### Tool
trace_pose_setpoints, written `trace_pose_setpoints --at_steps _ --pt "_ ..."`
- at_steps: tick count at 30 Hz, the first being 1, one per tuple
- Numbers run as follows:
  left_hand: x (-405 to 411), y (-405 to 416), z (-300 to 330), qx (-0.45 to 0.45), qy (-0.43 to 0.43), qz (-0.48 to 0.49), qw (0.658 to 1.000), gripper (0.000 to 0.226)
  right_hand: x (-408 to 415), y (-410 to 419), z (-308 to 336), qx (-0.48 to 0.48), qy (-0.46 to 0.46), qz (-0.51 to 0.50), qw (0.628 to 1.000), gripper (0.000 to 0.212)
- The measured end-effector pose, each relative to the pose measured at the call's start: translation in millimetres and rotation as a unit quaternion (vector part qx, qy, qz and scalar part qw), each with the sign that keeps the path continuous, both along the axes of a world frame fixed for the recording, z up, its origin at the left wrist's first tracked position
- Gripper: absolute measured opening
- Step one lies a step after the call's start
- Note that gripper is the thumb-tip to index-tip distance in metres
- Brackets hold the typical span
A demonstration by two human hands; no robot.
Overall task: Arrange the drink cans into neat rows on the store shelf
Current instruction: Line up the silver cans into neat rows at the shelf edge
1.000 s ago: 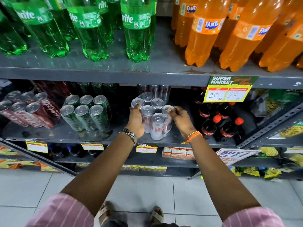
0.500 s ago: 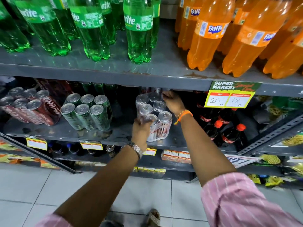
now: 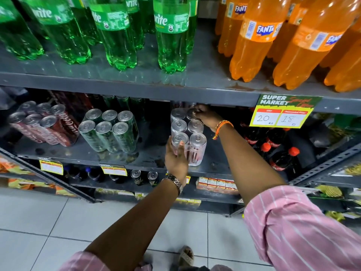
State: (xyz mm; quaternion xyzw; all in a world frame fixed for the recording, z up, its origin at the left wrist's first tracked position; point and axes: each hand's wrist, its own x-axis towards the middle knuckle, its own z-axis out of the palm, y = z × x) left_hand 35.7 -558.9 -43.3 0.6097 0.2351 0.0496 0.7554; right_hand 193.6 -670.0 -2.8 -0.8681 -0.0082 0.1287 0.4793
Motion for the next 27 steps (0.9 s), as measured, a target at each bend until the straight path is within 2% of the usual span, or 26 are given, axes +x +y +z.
trace_pose_setpoints --at_steps 10,15,18,21,22,24,25,27 --pt "57 59 -7 -0.019 0.011 -0.002 1.000 0.026 -49 -27 -6 -0.070 -0.064 -0.102 0.990 0.034" --pt "85 76 12 -0.025 0.075 -0.034 0.996 0.051 -76 -28 -19 -0.061 -0.072 -0.156 0.983 0.036" --pt "105 88 8 0.005 0.115 -0.073 0.991 0.066 -90 -24 -31 -0.026 -0.071 -0.183 0.980 0.048" --pt "126 103 -22 -0.007 0.121 -0.089 0.989 0.080 -101 -23 -36 0.021 -0.062 -0.212 0.975 0.038" --pt "119 103 -19 -0.014 0.118 -0.093 0.989 0.075 -104 -24 -35 0.040 -0.053 -0.219 0.974 0.038" --pt "91 97 -12 -0.014 0.092 -0.101 0.990 0.054 -109 -25 -38 0.065 -0.022 -0.214 0.974 0.052" --pt "79 96 -16 -0.003 0.075 -0.111 0.991 0.047 -110 -24 -41 0.067 -0.005 -0.196 0.978 0.060" --pt "55 94 -26 0.039 0.032 -0.136 0.989 0.041 -107 -27 -59 0.073 0.011 -0.152 0.986 0.061"
